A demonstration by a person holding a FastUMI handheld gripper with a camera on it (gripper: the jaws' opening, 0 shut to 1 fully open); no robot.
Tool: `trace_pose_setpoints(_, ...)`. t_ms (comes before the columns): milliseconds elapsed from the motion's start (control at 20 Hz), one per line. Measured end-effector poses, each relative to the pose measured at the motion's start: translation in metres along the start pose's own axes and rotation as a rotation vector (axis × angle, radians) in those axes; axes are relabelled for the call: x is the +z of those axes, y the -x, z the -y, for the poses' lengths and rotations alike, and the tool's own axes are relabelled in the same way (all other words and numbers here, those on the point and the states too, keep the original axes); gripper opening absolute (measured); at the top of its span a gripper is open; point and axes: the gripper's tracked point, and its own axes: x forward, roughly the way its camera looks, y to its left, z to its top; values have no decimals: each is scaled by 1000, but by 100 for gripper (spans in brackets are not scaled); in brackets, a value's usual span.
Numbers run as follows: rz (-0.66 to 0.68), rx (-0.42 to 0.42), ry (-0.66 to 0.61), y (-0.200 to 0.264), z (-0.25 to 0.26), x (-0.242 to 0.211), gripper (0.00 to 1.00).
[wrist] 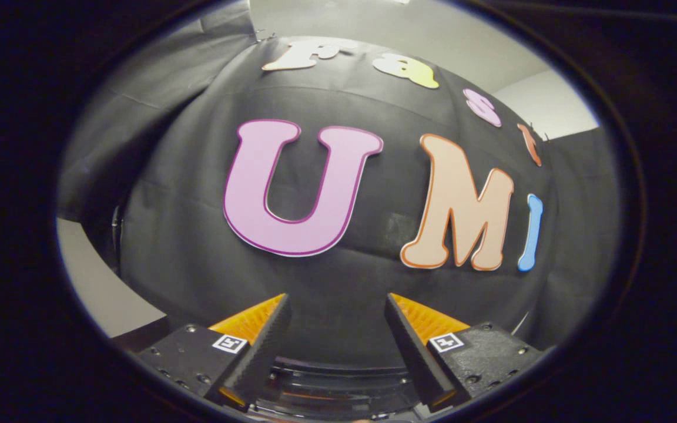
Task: Put the clothes into the washing machine and then close the washing machine lid.
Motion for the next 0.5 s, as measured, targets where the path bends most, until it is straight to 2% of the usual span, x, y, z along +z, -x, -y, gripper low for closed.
trace_pose_setpoints(150,-40,-9,-30,-18,-2,-22,97)
trace_pose_setpoints(350,-174,33,-151,-31,-13,-74,97)
trace_pose_setpoints(400,-150,39,-228,-28,-16,-73,97)
trace_pose_setpoints(500,-118,34,-203,-28,-12,-72,98)
